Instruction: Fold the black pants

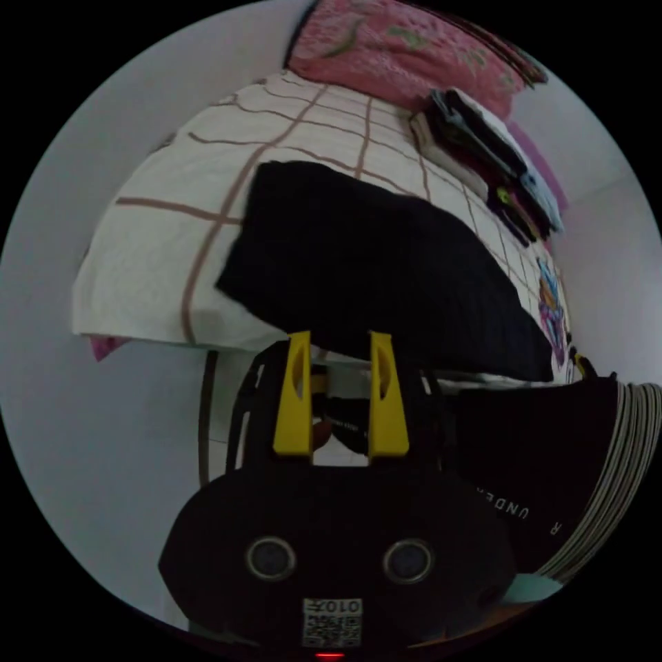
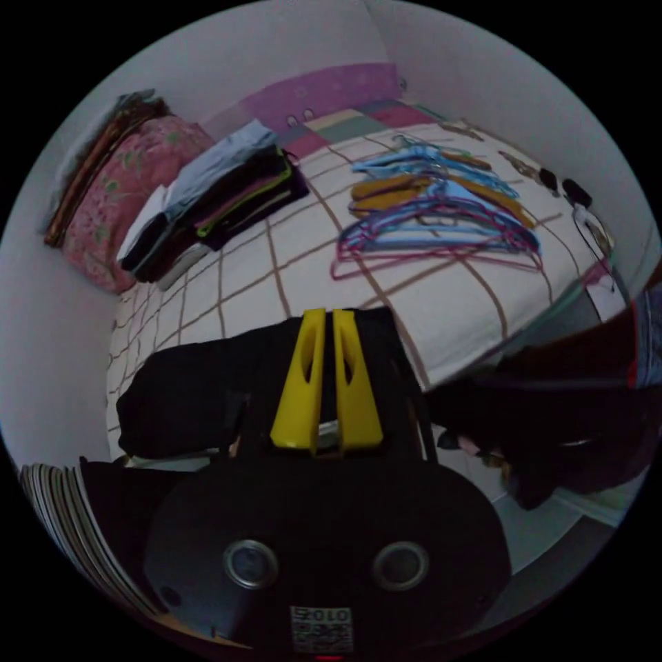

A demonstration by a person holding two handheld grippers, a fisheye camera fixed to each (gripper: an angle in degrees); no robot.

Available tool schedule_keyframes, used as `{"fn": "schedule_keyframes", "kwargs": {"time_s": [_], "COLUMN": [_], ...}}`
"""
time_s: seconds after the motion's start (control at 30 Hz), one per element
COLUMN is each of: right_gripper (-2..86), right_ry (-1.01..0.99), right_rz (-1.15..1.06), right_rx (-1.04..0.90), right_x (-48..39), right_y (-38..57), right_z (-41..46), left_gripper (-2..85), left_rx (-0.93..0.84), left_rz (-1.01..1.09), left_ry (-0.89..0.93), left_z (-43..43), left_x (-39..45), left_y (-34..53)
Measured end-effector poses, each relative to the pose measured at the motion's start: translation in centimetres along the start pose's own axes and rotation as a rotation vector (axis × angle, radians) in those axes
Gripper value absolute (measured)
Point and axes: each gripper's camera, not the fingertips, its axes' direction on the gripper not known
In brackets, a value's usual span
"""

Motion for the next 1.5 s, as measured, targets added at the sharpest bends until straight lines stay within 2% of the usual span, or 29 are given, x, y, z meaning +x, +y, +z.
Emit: {"fn": "schedule_keyframes", "kwargs": {"time_s": [0.2,0.3,0.37,0.5,0.73,0.9,0.97,1.23,1.5], "right_gripper": [4.1,4.2,4.2,4.2,5.9,8.0,8.9,12.3,12.4], "right_ry": [-0.083,-0.119,-0.134,-0.134,-0.057,-0.074,-0.094,-0.218,-0.349], "right_rz": [-0.129,-0.158,-0.162,-0.138,0.043,0.237,0.304,0.450,0.510], "right_rx": [-0.028,-0.056,-0.053,-0.055,-0.108,-0.055,-0.019,0.028,0.002], "right_x": [-6.6,-8.9,-9.7,-9.5,-4.3,0.3,1.8,5.1,3.9], "right_y": [1.8,3.2,4.3,6.9,12.6,16.4,17.6,19.4,19.8], "right_z": [2.0,3.1,3.3,2.8,2.3,1.8,1.9,5.7,10.2], "left_gripper": [10.1,8.8,6.4,2.7,1.5,0.6,0.1,-0.2,-0.3], "left_rx": [0.163,0.136,0.045,0.014,-0.044,0.057,0.102,0.153,0.175], "left_rz": [-0.217,-0.250,-0.233,-0.173,-0.259,-0.296,-0.325,-0.165,0.027], "left_ry": [0.018,0.001,-0.040,-0.123,-0.122,-0.221,-0.351,-0.397,-0.408], "left_z": [-2.5,-1.8,-0.1,0.7,0.9,-1.9,-3.8,-6.6,-7.7], "left_x": [-4.8,-5.8,-5.5,-4.2,-4.2,-1.6,0.5,9.5,18.3], "left_y": [-0.5,-2.4,-3.5,-4.1,-4.2,-3.5,-3.1,-5.0,-8.0]}}
